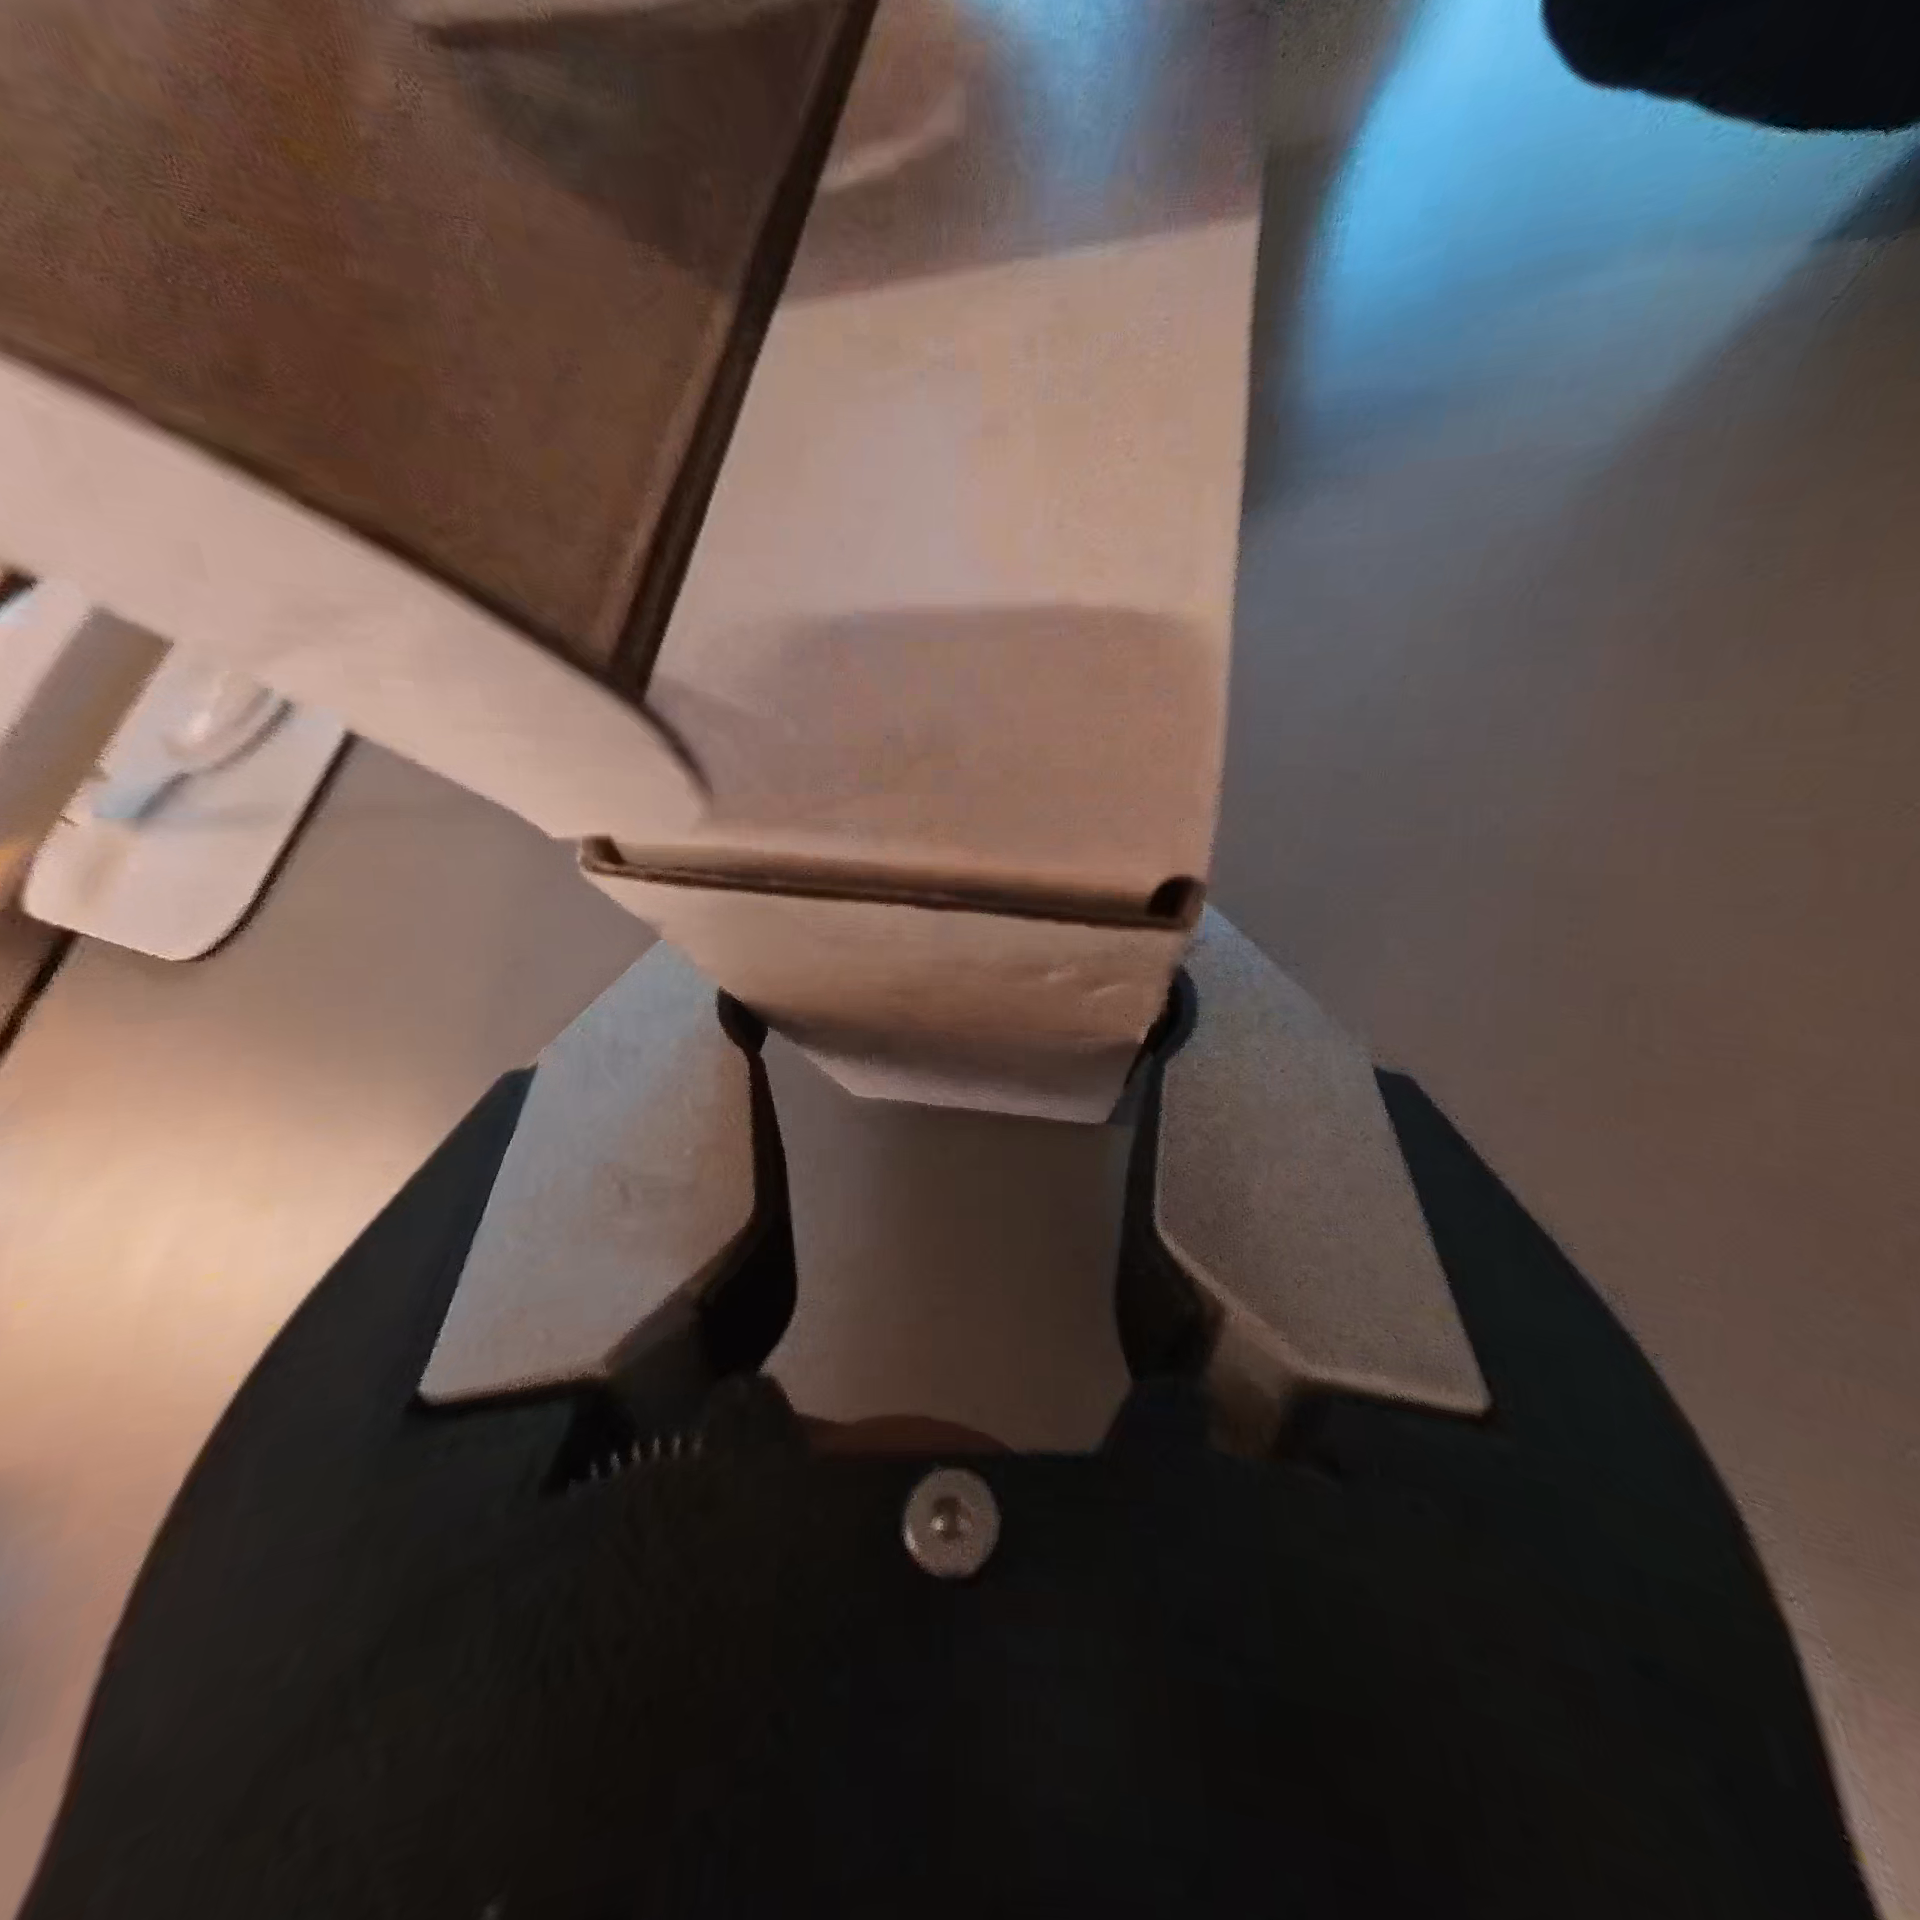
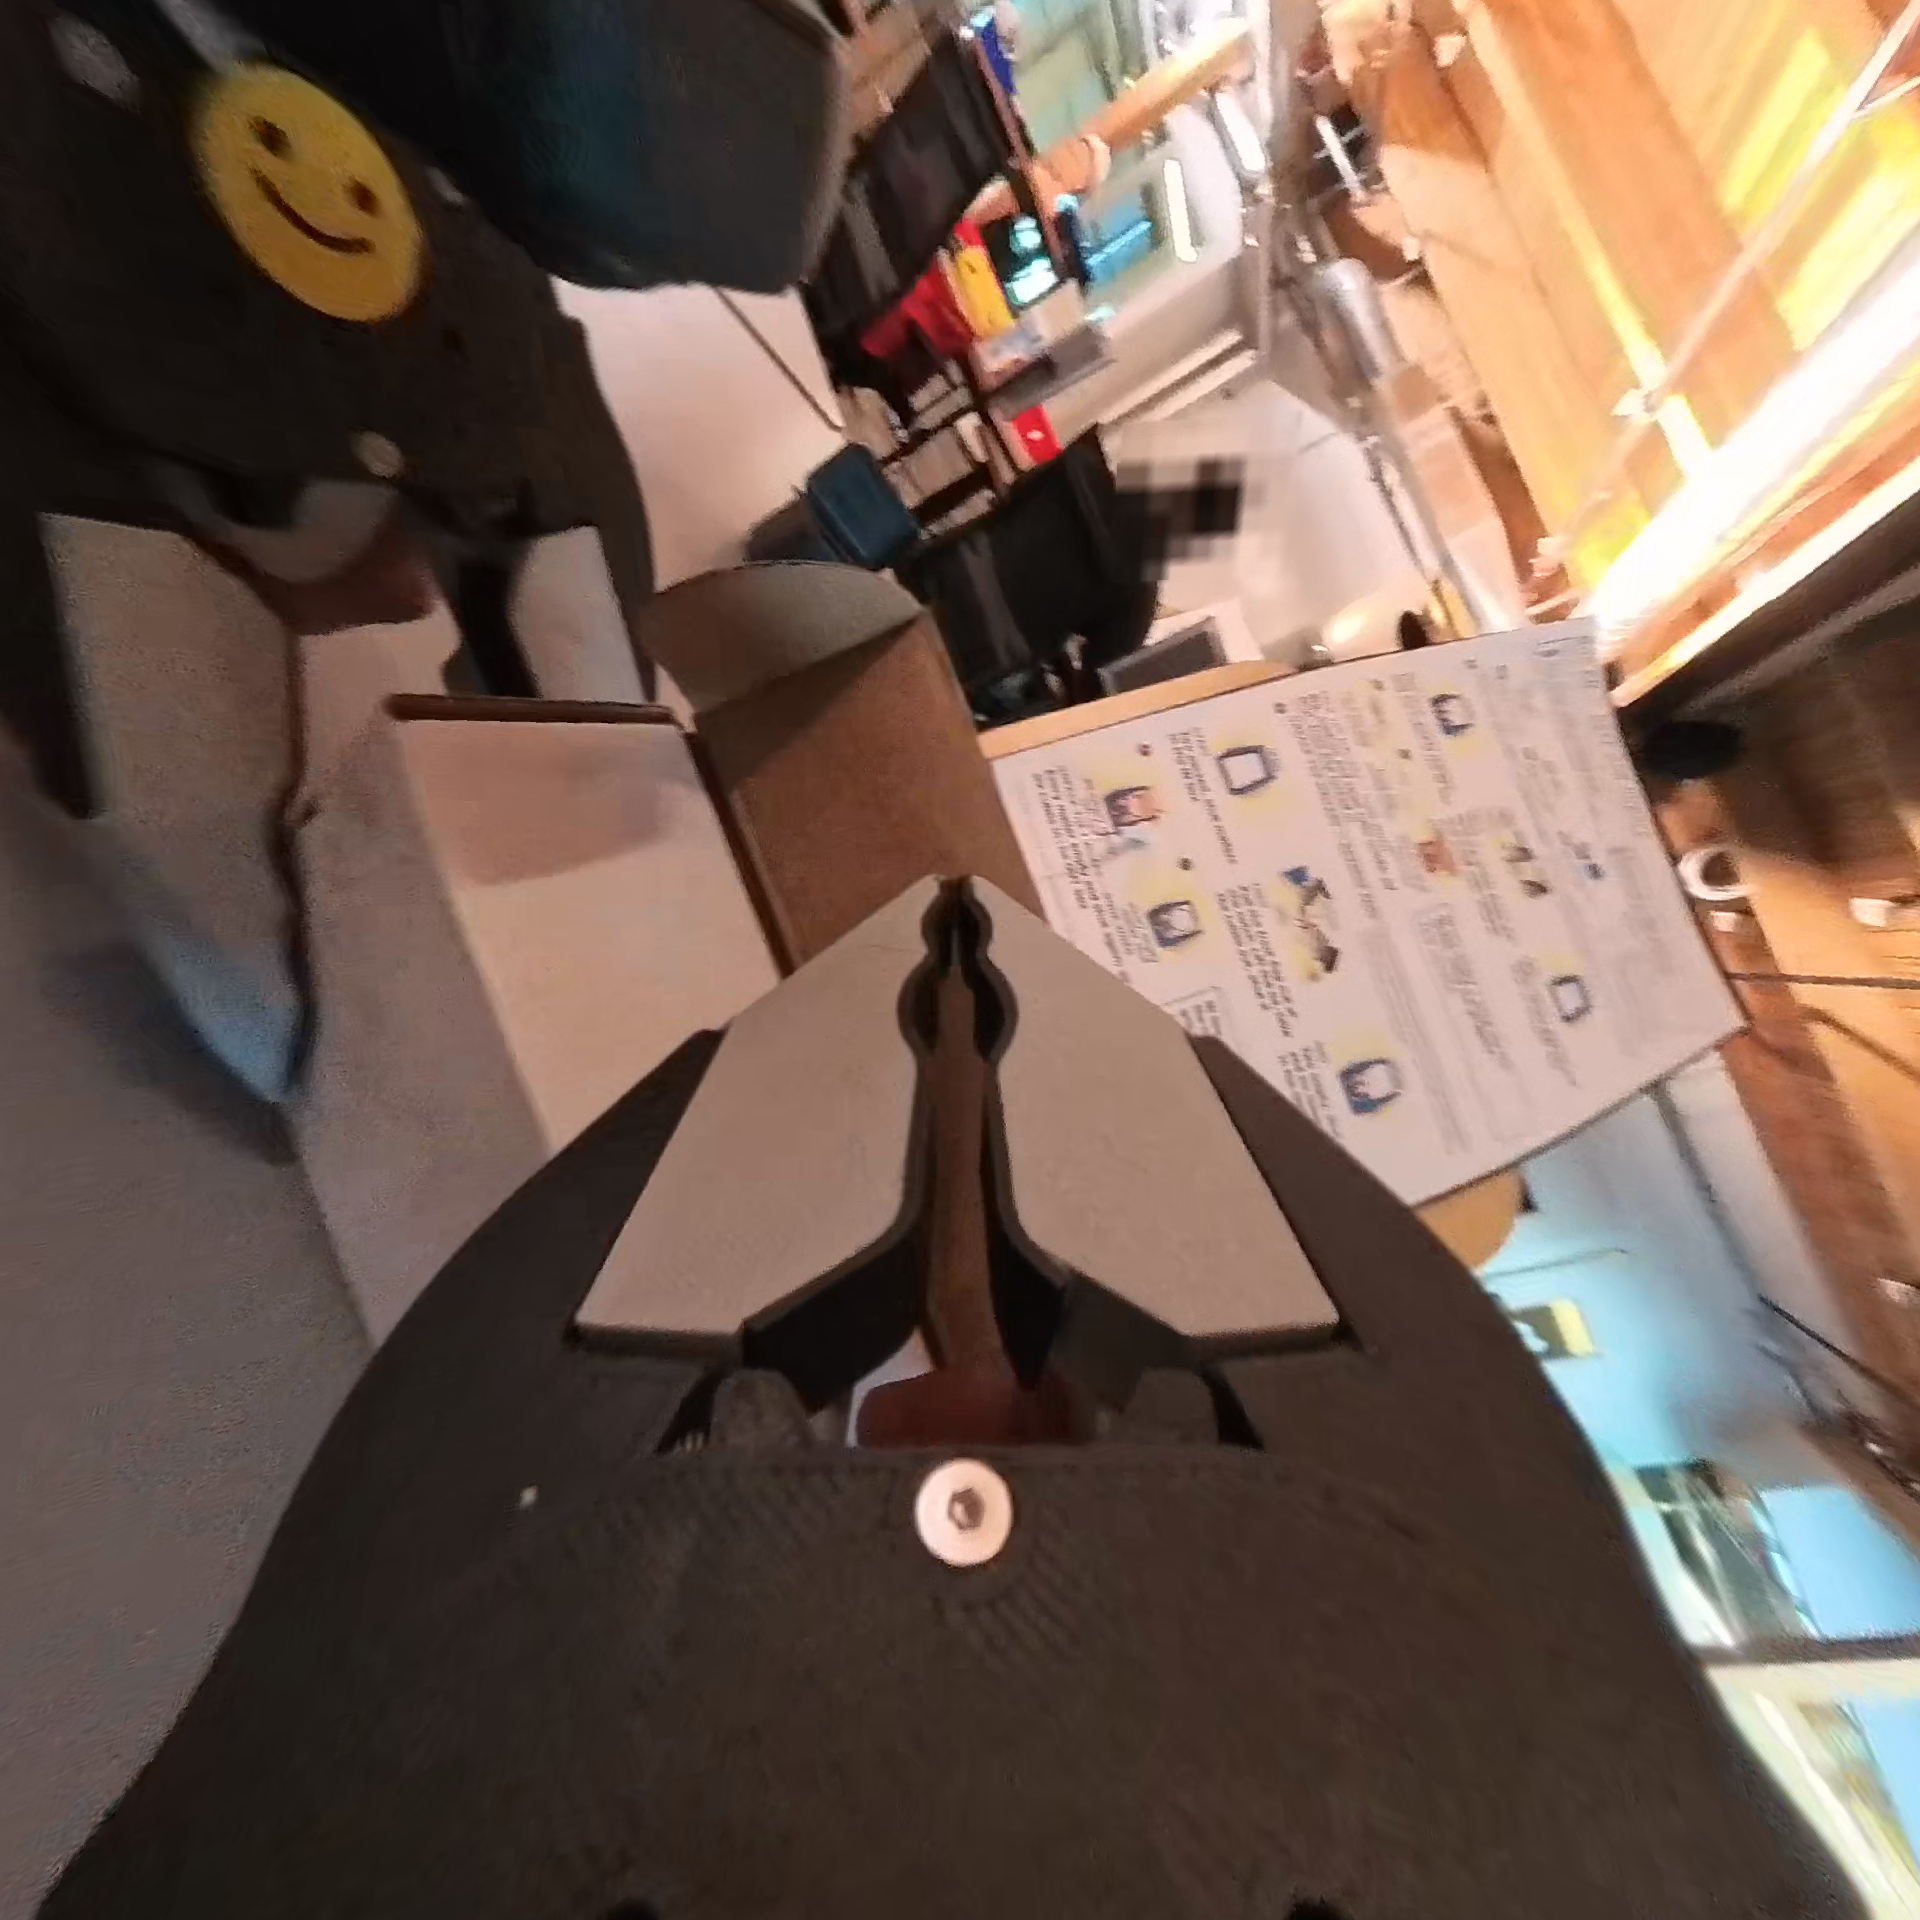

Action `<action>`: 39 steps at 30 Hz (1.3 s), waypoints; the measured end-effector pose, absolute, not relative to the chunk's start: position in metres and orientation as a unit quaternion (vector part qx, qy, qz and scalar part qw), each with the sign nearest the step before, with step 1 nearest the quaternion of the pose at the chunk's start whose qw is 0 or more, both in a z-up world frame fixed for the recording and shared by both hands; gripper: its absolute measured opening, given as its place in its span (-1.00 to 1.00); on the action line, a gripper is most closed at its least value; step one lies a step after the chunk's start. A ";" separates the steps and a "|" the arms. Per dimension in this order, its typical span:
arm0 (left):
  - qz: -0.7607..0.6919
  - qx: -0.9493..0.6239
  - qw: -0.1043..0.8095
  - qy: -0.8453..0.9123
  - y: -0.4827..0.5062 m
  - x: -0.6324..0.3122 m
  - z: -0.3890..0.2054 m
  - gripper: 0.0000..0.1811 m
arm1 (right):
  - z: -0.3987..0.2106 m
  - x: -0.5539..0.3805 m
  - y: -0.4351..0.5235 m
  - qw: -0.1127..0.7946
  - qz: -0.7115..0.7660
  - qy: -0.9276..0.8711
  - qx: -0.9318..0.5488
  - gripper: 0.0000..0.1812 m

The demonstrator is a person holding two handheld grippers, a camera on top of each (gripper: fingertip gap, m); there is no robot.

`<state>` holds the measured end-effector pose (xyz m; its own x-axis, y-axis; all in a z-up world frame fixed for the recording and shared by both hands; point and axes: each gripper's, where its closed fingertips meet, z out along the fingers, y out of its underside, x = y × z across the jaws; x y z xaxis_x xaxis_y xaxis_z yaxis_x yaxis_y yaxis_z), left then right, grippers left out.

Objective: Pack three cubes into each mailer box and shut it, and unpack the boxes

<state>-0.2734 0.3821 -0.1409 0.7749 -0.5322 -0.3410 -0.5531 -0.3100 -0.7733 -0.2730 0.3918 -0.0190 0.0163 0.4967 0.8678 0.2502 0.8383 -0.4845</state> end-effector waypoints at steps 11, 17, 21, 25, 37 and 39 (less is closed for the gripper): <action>0.120 -0.757 0.502 0.402 0.382 -0.276 -0.136 -0.17 | 0.015 -0.261 0.428 0.701 0.153 -0.597 -0.358 -1.00; 0.237 -0.708 0.505 0.433 0.386 -0.289 -0.126 -0.17 | 0.008 -0.264 0.431 0.678 0.169 -0.602 -0.386 -1.00; 0.341 -0.654 0.498 0.456 0.390 -0.296 -0.116 -0.17 | -0.003 -0.265 0.441 0.654 0.165 -0.611 -0.415 -1.00; 0.411 -0.603 0.486 0.482 0.394 -0.295 -0.114 -0.17 | -0.018 -0.267 0.451 0.629 0.169 -0.619 -0.439 -1.00; 0.206 -0.694 0.547 0.420 0.385 -0.285 -0.126 -0.25 | -0.006 -0.263 0.453 0.651 0.227 -0.579 -0.435 -1.00; 0.149 -0.700 0.578 0.393 0.381 -0.283 -0.115 -0.25 | -0.009 -0.263 0.453 0.642 0.237 -0.583 -0.438 -1.00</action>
<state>-0.2834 0.3807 -0.1152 0.6472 -0.3785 -0.6617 -0.7216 -0.0242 -0.6919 -0.2630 0.4531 -0.0089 0.2083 0.8146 0.5413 0.2062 0.5044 -0.8385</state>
